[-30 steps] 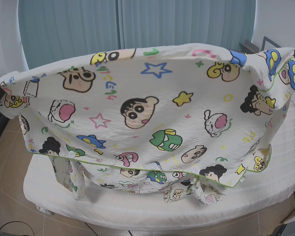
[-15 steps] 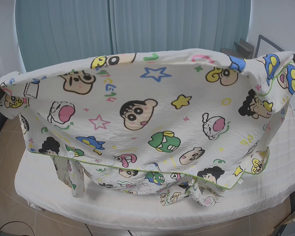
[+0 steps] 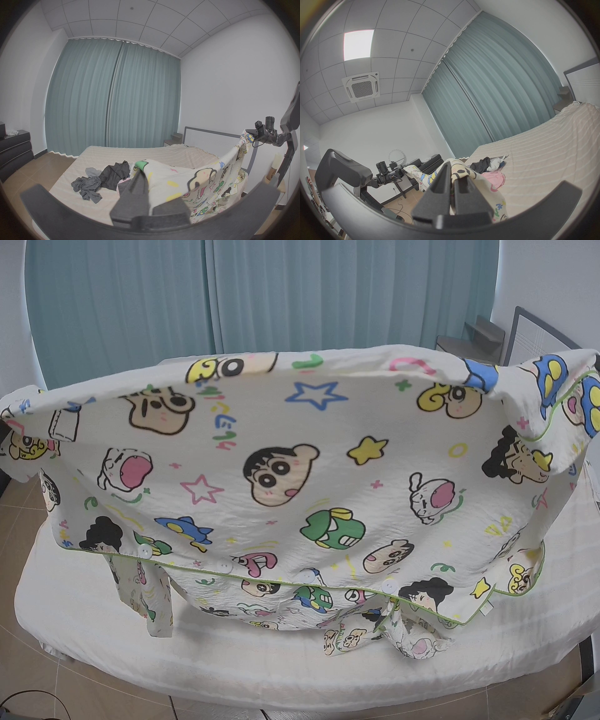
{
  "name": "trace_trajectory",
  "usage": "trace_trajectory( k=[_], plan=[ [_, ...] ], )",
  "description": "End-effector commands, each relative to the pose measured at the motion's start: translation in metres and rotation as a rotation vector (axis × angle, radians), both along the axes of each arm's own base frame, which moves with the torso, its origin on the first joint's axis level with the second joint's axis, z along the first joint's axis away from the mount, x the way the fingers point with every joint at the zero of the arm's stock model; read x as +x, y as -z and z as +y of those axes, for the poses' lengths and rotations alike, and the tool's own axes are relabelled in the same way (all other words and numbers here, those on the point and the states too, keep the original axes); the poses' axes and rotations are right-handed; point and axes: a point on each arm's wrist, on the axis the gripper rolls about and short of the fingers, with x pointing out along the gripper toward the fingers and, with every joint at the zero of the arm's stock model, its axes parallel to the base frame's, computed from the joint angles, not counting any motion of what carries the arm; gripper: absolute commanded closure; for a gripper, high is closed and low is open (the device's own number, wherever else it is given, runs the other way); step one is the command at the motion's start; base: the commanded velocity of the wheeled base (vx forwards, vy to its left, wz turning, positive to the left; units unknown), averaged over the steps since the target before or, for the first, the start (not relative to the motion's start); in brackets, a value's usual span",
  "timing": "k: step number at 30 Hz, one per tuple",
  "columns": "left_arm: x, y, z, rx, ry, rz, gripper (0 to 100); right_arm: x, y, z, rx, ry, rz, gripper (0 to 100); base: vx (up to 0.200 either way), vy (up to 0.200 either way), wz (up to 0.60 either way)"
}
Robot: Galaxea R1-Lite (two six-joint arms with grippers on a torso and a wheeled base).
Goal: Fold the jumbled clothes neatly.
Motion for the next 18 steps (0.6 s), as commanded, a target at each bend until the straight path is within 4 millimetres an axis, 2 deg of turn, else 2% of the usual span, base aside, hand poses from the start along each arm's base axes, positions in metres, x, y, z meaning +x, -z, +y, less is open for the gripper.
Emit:
trace_trajectory(
  k=[1, 18],
  plan=[
    [0.0005, 0.0001, -0.0002, 0.001, 0.0, 0.001, 100, 0.0005, 0.0002, 0.0004, -0.001, -0.001, 0.001, 100, 0.0, -0.2, 0.0],
    [0.0005, 0.0001, -0.0002, 0.006, 0.0, -0.001, 100, 0.0013, 0.0001, 0.0008, -0.002, -0.001, 0.003, 100, 0.0, -0.2, 0.0]
  ],
)
